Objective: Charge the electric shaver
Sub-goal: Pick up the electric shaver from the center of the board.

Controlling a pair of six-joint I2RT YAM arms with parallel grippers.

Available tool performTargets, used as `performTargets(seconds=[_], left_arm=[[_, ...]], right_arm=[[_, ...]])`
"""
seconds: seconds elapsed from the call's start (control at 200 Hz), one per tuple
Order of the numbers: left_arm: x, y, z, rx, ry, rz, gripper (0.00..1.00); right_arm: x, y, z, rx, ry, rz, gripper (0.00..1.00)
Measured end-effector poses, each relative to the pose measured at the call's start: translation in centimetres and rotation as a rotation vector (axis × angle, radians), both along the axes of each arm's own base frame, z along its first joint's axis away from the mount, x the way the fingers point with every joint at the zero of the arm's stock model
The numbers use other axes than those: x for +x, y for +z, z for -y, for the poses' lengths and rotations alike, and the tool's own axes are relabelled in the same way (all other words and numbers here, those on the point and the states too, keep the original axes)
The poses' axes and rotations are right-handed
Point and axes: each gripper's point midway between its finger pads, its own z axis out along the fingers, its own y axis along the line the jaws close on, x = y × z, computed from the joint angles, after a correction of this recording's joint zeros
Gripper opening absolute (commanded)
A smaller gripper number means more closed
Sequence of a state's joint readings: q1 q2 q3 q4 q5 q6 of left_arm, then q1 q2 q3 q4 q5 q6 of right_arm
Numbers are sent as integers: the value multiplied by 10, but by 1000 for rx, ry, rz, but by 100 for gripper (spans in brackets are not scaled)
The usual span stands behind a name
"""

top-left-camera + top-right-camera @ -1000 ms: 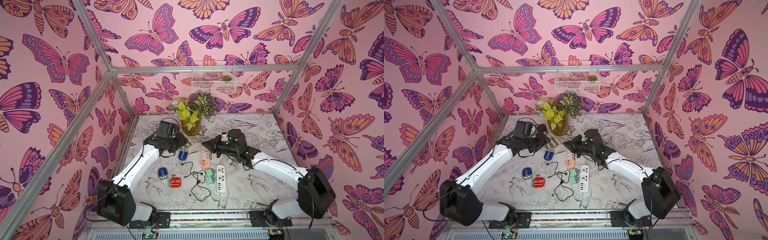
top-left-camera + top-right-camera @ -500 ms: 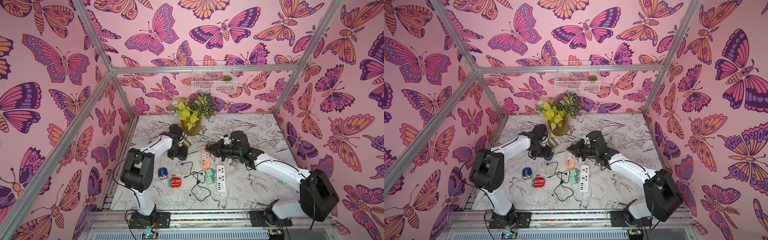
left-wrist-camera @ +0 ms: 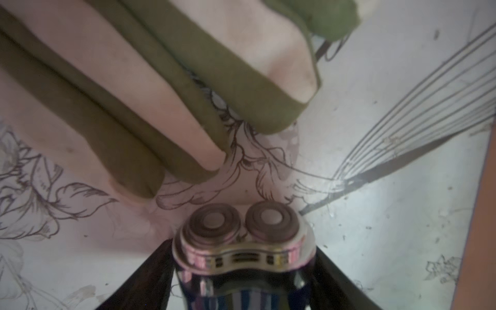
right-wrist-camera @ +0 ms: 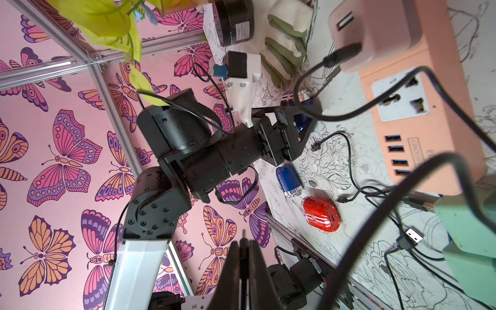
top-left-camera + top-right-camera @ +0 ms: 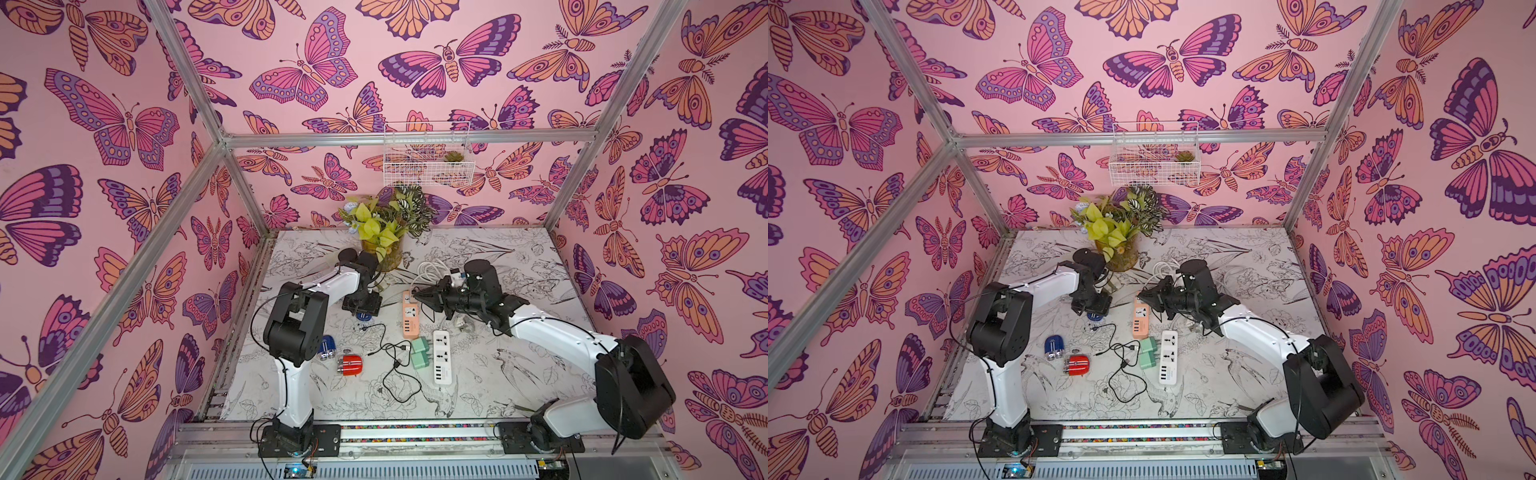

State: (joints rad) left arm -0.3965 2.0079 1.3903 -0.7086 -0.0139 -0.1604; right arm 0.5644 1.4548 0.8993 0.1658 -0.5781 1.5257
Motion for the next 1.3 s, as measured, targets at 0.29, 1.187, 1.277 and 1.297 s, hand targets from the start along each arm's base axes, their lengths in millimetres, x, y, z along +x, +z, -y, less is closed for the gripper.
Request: performTargets(seconds=[0.29,1.187,1.277,1.297], left_arm=[[6,0,2,6,43,11,47],[-46,156,-22,-587,1370,-277,0],[-48,160,-16,-628,1449,-348,0],[-49,160,-15,-635,1463,-362,0]], right_arm=[[1,0,-1,9,-3,-10,0],[-10,-6,-70,-7,150,422,0],[-14,-13,-79,-21,160,421,0],[-14,-14,-81,-22,159,423,0]])
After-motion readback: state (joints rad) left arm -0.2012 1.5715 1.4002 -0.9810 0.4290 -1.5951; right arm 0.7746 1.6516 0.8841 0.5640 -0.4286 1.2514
